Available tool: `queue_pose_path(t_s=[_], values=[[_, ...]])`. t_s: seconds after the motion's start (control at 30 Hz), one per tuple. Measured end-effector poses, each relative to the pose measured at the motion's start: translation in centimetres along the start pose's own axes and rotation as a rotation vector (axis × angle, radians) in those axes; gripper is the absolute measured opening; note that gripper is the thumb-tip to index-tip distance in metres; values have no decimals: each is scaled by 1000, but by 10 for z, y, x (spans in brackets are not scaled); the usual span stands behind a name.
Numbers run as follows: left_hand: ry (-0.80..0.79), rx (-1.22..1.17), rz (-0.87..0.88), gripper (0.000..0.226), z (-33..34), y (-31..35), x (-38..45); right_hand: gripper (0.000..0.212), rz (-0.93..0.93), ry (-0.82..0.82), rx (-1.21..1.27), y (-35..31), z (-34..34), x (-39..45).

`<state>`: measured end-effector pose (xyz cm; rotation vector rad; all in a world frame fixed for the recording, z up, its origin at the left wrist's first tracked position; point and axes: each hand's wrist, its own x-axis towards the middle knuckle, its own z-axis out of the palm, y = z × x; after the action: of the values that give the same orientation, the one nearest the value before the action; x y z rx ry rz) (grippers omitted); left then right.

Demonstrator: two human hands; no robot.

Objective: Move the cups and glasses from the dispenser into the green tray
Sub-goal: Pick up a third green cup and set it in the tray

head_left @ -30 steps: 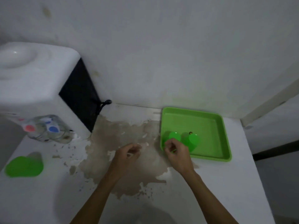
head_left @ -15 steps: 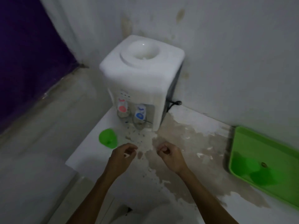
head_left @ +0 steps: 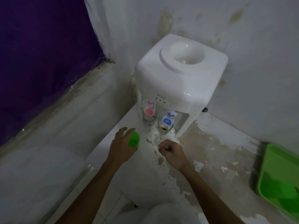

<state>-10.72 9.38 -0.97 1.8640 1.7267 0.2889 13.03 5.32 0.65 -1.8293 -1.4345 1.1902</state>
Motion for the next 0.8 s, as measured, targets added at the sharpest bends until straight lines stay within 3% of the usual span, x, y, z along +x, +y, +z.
queue_pose_path(t_s=[0.27, 0.37, 0.47, 0.53, 0.67, 0.8], values=[[-66, 21, 132, 73, 15, 37, 7, 4, 97, 55, 73, 39, -32, -26], [-110, -103, 153, 74, 19, 47, 2, 2, 99, 52, 107, 48, -34, -31], [-143, -238, 219, 74, 27, 67, -5, 15, 124, 72, 173, 51, -43, -40], [-182, -305, 306, 71, 38, 102, -11, 20, 174, 150, 296, 60, -58, -58], [-236, -412, 439, 66, 69, 182, -35, 28, 452, 253, 751, 85, -98, -104], [-268, -434, 549, 67, 104, 241, -64, 48, 497, 255, 1041, 108, -140, -139]])
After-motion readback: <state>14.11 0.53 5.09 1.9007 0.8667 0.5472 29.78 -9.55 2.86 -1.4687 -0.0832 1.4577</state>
